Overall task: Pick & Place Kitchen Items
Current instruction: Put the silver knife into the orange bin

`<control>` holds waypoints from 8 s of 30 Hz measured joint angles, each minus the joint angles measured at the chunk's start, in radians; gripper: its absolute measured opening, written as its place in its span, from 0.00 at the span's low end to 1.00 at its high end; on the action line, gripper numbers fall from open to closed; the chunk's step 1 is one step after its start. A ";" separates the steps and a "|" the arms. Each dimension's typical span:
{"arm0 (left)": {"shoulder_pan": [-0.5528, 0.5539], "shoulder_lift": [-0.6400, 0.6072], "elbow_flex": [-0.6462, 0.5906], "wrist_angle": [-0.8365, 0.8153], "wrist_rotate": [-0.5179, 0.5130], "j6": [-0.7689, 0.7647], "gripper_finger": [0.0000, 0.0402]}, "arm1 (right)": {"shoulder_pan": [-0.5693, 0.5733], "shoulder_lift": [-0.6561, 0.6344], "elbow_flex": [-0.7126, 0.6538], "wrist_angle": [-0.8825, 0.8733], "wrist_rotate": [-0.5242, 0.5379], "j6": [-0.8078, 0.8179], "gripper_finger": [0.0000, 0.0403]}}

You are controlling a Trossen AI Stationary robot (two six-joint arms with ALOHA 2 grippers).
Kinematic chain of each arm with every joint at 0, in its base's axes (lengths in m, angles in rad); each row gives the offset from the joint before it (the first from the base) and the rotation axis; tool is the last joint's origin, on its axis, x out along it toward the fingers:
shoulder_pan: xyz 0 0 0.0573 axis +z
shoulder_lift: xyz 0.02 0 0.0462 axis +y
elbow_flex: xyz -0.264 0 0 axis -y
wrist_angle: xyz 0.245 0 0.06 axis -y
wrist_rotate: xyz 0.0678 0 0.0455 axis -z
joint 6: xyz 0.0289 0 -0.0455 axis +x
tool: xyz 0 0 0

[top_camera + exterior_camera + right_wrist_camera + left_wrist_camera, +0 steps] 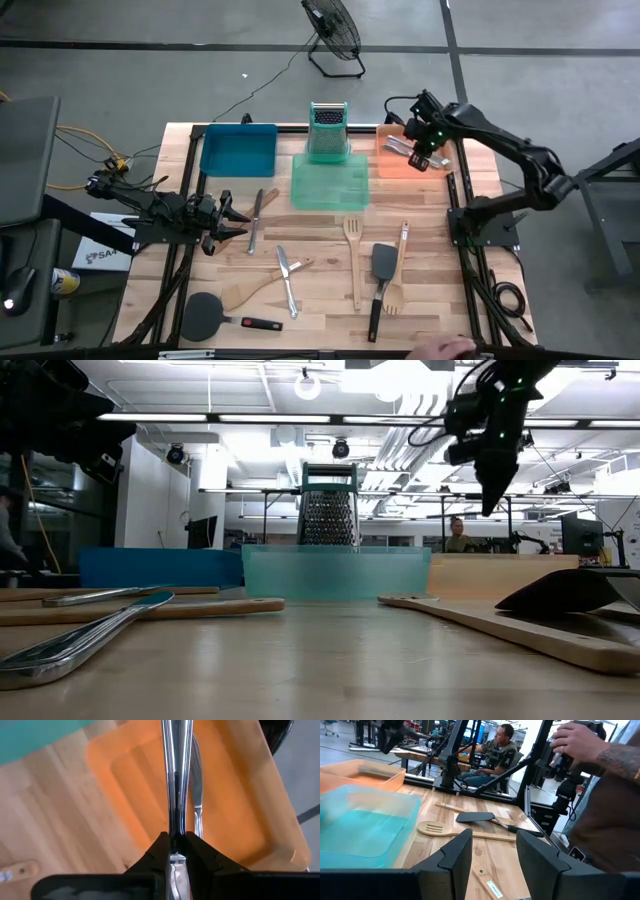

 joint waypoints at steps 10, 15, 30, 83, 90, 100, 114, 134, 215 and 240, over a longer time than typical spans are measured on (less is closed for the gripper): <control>0.000 0.000 0.000 0.000 0.000 0.000 0.38 | -0.045 0.158 0.000 0.130 0.075 -0.022 0.08; 0.000 0.000 0.000 0.000 0.000 0.000 0.38 | -0.056 0.232 0.000 0.178 0.118 -0.024 0.08; 0.000 0.000 0.000 0.000 0.000 0.000 0.38 | -0.103 0.372 0.000 0.228 0.122 0.025 0.08; 0.000 0.000 0.000 0.000 0.000 0.000 0.38 | -0.121 0.435 0.000 0.254 -0.006 -0.078 0.11; 0.000 0.000 0.000 0.000 0.000 0.000 0.38 | -0.121 0.435 0.000 0.254 -0.036 -0.094 0.11; 0.000 0.000 0.000 0.000 0.000 0.000 0.38 | -0.122 0.435 0.000 0.252 -0.038 -0.094 0.17; 0.000 0.000 0.000 0.000 0.000 0.000 0.38 | -0.122 0.335 0.000 0.245 -0.042 -0.005 0.37; 0.000 0.000 0.000 0.000 0.000 0.000 0.38 | 0.073 0.040 0.000 0.322 -0.432 -0.014 0.36; 0.000 0.275 0.228 -0.287 -0.433 -0.817 0.38 | 0.666 -0.358 -0.311 0.717 0.075 0.566 0.36; 0.060 1.160 0.731 -0.830 -0.052 -1.532 0.38 | 0.480 -0.358 -0.311 0.666 -0.086 0.420 0.36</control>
